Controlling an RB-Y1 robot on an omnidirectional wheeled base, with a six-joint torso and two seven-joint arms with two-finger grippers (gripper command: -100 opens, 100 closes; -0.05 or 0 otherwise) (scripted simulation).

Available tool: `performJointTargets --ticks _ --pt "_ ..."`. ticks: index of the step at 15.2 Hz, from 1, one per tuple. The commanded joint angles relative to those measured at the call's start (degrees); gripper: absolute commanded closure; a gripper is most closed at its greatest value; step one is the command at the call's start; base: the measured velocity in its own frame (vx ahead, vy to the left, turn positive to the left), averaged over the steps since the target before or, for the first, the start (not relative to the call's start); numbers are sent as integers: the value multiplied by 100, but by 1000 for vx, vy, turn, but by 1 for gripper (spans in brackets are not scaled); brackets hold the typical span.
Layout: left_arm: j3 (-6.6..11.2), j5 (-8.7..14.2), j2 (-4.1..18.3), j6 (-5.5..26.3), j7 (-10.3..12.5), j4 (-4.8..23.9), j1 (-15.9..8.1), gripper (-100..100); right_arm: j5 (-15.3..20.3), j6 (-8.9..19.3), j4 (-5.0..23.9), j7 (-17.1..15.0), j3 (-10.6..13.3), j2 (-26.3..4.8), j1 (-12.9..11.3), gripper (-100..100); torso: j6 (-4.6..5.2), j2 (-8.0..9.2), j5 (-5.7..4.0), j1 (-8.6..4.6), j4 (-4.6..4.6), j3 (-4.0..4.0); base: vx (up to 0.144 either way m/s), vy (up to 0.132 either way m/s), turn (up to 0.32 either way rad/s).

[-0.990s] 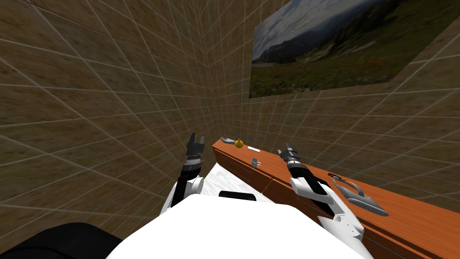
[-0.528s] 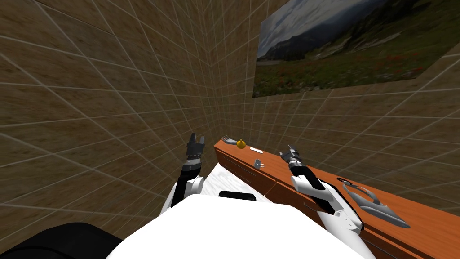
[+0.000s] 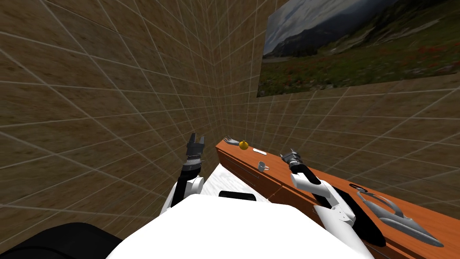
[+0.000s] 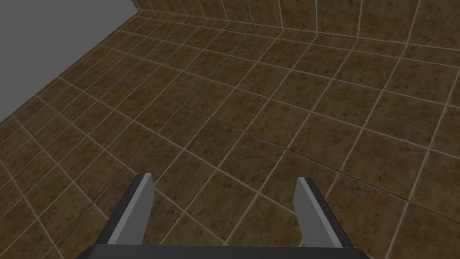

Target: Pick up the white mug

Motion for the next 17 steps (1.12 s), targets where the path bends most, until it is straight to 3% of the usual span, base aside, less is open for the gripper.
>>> performJointTargets --ticks 1,2,4,5,6,8,9,12,13,15,16,17 --pt "0 0 0 0 0 0 0 0 -8 72 26 -164 -17 -13 -12 -100 0 0 0 0 0 0 20 32 2" --pt "0 0 0 0 0 0 0 0 12 329 235 -374 -125 -10 -157 -100 1 4 0 -4 1 2 29 51 51" --pt "0 0 0 0 0 0 0 0 12 415 235 -576 -125 -10 -157 -100 -1 0 0 2 0 0 41 55 48" --pt "0 0 0 0 0 0 0 0 33 643 444 -712 -233 -1 -300 -100 1 0 0 1 0 0 60 64 67" --pt "0 0 0 0 0 0 0 0 33 759 444 -830 -233 -1 -300 -100 -2 -5 0 4 0 -2 70 72 64" --pt "0 0 0 0 0 0 0 0 33 759 444 -988 -233 -1 -300 -100 0 -7 1 6 -2 -4 33 47 7" --pt "0 0 0 0 0 0 0 0 53 1035 652 -1172 -341 12 -443 -100 1 1 0 0 0 0 29 49 56" --pt "0 0 0 0 0 0 0 0 53 1102 652 -1399 -341 12 -443 -100 0 3 0 -1 0 2 27 41 30" --pt "0 0 0 0 0 0 0 0 73 1364 858 -1608 -448 29 -583 -100 1 7 -1 -6 1 4 38 42 43" --pt "0 0 0 0 0 0 0 0 73 1441 858 -1806 -448 29 -583 -100 -1 0 0 -1 0 0 42 48 48" --pt "0 0 0 0 0 0 0 0 93 1630 1063 -1943 -555 50 -721 -100 0 1 0 -1 0 0 42 53 73" --pt "0 0 0 0 0 0 0 0 93 1741 1063 -2060 -555 50 -721 -100 -1 -1 0 1 0 0 50 61 64"
